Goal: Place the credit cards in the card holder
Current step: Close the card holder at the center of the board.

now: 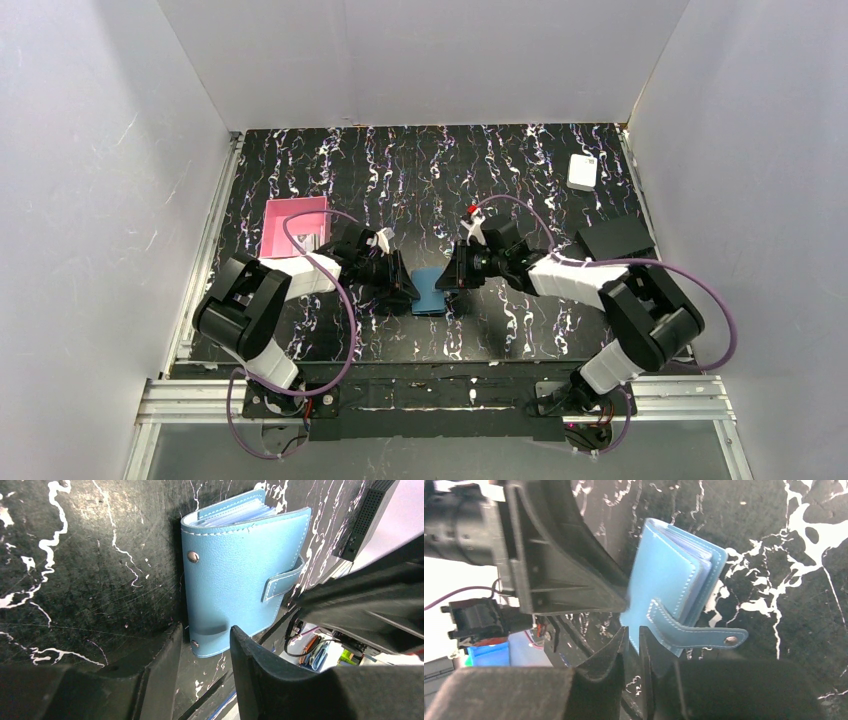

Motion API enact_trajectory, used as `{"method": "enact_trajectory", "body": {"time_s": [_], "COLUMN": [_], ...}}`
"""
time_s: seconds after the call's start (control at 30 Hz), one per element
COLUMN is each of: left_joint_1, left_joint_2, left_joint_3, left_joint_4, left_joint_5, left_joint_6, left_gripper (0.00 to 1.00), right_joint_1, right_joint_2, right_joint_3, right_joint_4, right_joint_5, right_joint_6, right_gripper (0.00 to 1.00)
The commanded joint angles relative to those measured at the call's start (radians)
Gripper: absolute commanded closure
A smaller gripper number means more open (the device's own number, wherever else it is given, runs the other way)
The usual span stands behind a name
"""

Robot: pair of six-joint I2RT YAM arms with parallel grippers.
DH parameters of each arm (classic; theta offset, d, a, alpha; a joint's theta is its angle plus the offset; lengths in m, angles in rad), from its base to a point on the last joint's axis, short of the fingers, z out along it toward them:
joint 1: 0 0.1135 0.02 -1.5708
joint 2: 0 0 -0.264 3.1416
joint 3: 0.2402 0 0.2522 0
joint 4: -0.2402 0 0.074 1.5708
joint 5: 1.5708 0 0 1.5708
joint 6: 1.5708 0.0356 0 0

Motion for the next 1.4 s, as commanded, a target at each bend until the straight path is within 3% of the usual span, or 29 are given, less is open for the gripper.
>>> {"method": "enact_trajectory", "body": {"time_s": [0.0, 0.27, 0.47, 0.6, 0.67, 0.77, 0.93, 1.0, 1.07, 1.13, 1.23, 1.37], "left_joint_1": [-0.001, -0.001, -0.002, -0.002, -0.002, -0.001, 0.0, 0.0, 0.001, 0.003, 0.003, 0.005], "left_joint_2": [0.001, 0.036, 0.052, 0.062, 0.052, -0.009, -0.139, -0.177, -0.207, -0.221, -0.222, -0.239], "left_joint_3": [-0.002, -0.028, -0.039, -0.02, -0.017, -0.028, 0.019, 0.079, 0.132, 0.182, 0.237, 0.258], "left_joint_4": [0.005, 0.103, 0.192, 0.21, 0.21, 0.193, -0.012, -0.181, -0.326, -0.437, -0.55, -0.612], "left_joint_5": [0.01, 0.086, 0.13, 0.137, 0.125, 0.081, 0.013, -0.042, -0.092, -0.122, -0.124, -0.109], "left_joint_6": [0.008, -0.047, -0.107, -0.117, -0.119, -0.122, -0.151, -0.145, -0.151, -0.157, -0.186, -0.253], "left_gripper": [0.6, 0.57, 0.59, 0.72, 0.85, 0.99, 1.0, 1.0, 1.0, 1.0, 1.0, 1.0], "right_joint_1": [0.004, 0.002, -0.005, -0.006, -0.005, -0.002, 0.071, 0.152, 0.25, 0.326, 0.427, 0.587], "right_joint_2": [0.065, 0.13, 0.165, 0.155, 0.142, 0.098, -0.016, -0.096, -0.198, -0.276, -0.332, -0.288], "right_joint_3": [0.023, -0.006, -0.04, -0.048, -0.043, -0.021, 0.044, 0.043, 0.013, -0.019, -0.05, -0.043], "right_joint_4": [0.067, 0.052, 0.104, 0.119, 0.104, 0.034, -0.135, -0.151, -0.117, -0.062, 0.019, 0.122], "right_joint_5": [-0.015, 0.101, 0.079, 0.063, 0.058, 0.082, 0.218, 0.332, 0.468, 0.556, 0.664, 0.864], "right_joint_6": [-0.013, -0.088, -0.076, -0.06, -0.063, -0.101, -0.297, -0.392, -0.474, -0.54, -0.642, -0.791], "right_gripper": [0.83, 0.89, 0.91, 0.91, 0.9, 0.82, 0.59, 0.44, 0.22, 0.11, 0.07, 0.07]}}
